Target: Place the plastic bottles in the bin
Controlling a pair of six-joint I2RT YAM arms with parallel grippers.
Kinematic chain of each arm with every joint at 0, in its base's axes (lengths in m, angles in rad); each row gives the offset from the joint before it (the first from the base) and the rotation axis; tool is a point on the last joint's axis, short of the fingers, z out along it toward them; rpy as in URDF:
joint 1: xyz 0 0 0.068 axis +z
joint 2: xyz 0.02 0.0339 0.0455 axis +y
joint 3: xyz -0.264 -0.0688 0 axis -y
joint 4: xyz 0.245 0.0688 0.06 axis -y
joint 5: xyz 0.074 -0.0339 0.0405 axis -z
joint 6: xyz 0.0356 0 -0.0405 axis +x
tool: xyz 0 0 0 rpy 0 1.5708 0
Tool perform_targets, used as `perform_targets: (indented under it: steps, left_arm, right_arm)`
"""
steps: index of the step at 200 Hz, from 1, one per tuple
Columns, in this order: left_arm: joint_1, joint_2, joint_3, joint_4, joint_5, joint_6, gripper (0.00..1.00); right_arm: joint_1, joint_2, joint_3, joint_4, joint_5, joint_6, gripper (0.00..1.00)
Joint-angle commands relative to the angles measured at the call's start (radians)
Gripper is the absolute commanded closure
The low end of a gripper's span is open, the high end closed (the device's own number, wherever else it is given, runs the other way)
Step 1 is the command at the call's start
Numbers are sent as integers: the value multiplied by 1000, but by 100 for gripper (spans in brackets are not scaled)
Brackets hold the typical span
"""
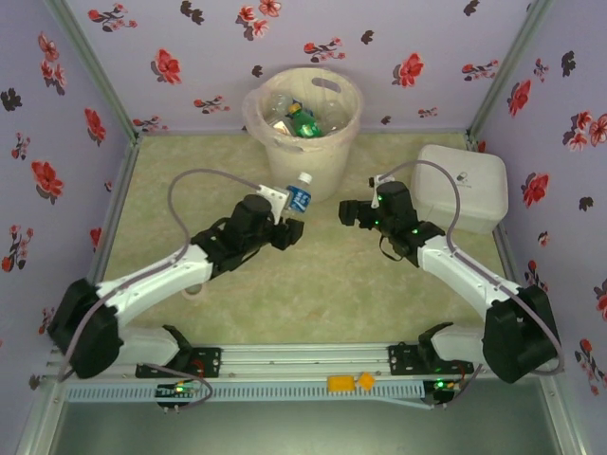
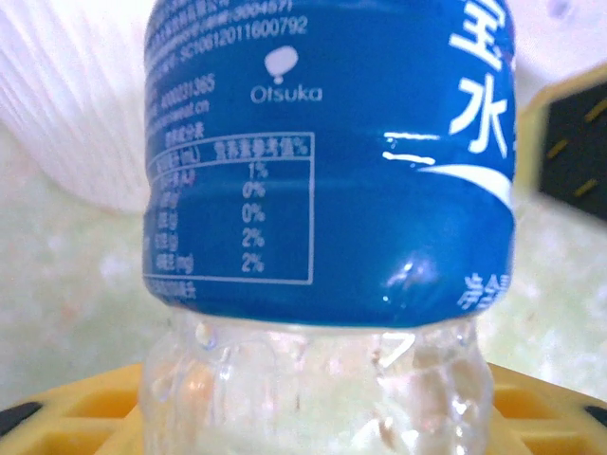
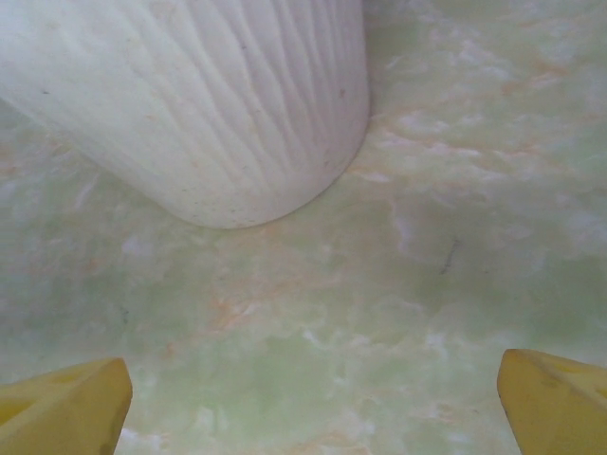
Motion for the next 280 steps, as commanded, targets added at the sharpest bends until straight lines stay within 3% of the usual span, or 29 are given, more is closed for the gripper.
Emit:
perform_targets:
  steps: [1, 34, 76, 135, 195, 235, 253, 280]
  left_arm:
    - [-5, -64, 31, 70, -38, 32, 58]
    - [7, -6, 221, 50, -44, 133, 58]
    - [55, 219, 564, -10, -43, 218, 59]
    - [157, 600, 1068, -222, -3, 111, 61]
    - [160, 994, 1681, -590, 27, 51, 60]
    - [158, 1032, 1706, -605, 14, 17, 58]
    - [157, 1015, 1681, -589, 14, 9, 49]
    - [150, 986, 1662, -585, 14, 15, 9]
  right_arm:
    - [-7, 5, -24, 84, -97, 30, 0]
    - [-7, -14, -47, 92, -126, 34, 0]
    - [-7, -96, -96, 68, -85, 21, 0]
    - [-8, -216, -164, 48, -32, 1, 0]
    - [-8, -238, -175, 21, -23, -20, 0]
    - [-10, -241, -174, 15, -15, -26, 0]
    - [-10, -240, -174, 14, -14, -27, 0]
    - [-9, -238, -172, 14, -12, -25, 0]
